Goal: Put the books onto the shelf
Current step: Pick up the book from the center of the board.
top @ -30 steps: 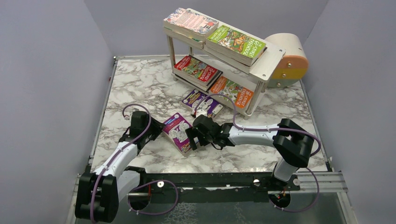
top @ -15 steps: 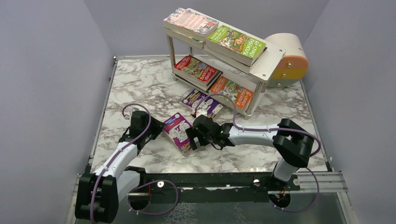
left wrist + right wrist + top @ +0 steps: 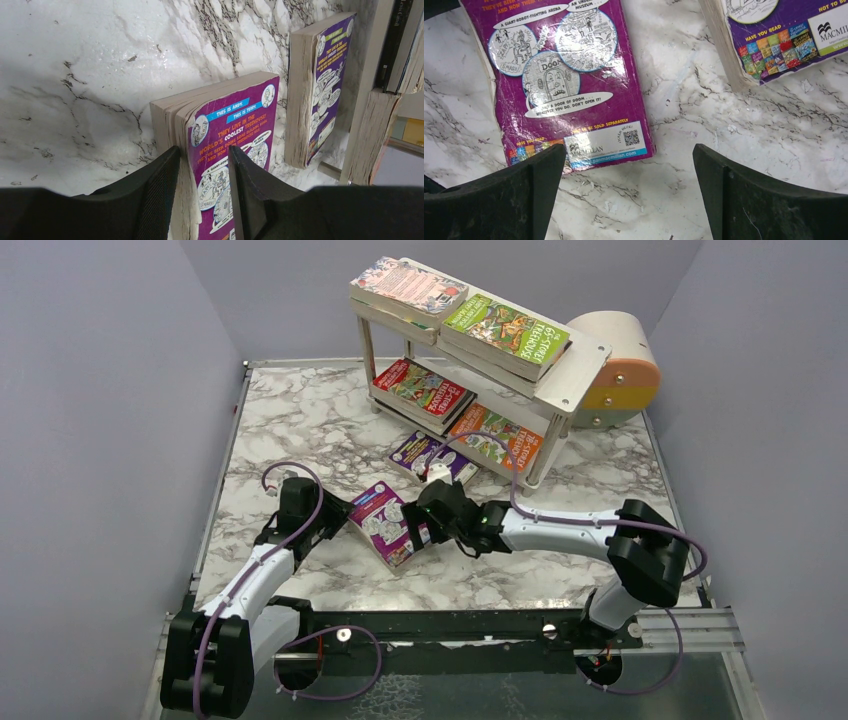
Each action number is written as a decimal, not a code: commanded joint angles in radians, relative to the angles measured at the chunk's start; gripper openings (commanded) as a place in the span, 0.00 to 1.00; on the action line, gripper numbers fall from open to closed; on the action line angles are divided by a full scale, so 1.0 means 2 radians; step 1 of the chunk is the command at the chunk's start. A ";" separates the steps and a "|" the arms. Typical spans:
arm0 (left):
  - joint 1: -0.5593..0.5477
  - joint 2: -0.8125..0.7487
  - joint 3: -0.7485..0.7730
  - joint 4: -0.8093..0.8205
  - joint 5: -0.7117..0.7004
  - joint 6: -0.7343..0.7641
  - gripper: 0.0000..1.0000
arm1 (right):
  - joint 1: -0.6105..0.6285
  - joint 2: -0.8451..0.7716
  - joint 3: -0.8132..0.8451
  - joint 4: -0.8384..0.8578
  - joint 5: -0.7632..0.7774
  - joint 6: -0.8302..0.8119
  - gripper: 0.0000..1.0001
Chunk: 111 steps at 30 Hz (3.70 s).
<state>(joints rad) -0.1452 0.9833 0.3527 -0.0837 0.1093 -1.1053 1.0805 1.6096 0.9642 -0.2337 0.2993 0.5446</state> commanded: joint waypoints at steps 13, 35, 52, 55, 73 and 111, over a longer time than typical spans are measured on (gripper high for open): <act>0.001 0.003 0.009 0.021 0.022 0.001 0.33 | -0.042 0.037 0.009 0.142 -0.098 -0.007 0.97; 0.001 0.010 0.000 0.034 0.029 -0.002 0.33 | -0.063 0.096 -0.021 0.213 -0.183 0.046 0.97; 0.001 0.060 0.004 0.078 0.054 0.005 0.31 | -0.064 0.130 -0.011 0.296 -0.300 0.025 0.95; 0.001 0.067 0.004 0.089 0.055 0.005 0.26 | -0.064 0.131 -0.010 0.292 -0.300 0.023 0.95; 0.002 0.012 -0.004 0.103 0.024 -0.026 0.00 | -0.094 -0.014 -0.079 0.232 -0.219 0.069 0.96; 0.009 0.064 -0.104 0.519 0.122 -0.214 0.00 | -0.121 0.043 -0.231 0.509 -0.283 0.235 0.95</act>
<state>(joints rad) -0.1322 1.1118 0.1062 0.8402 0.3050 -1.4879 0.8482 1.6657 0.5011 0.6872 -0.2356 0.9989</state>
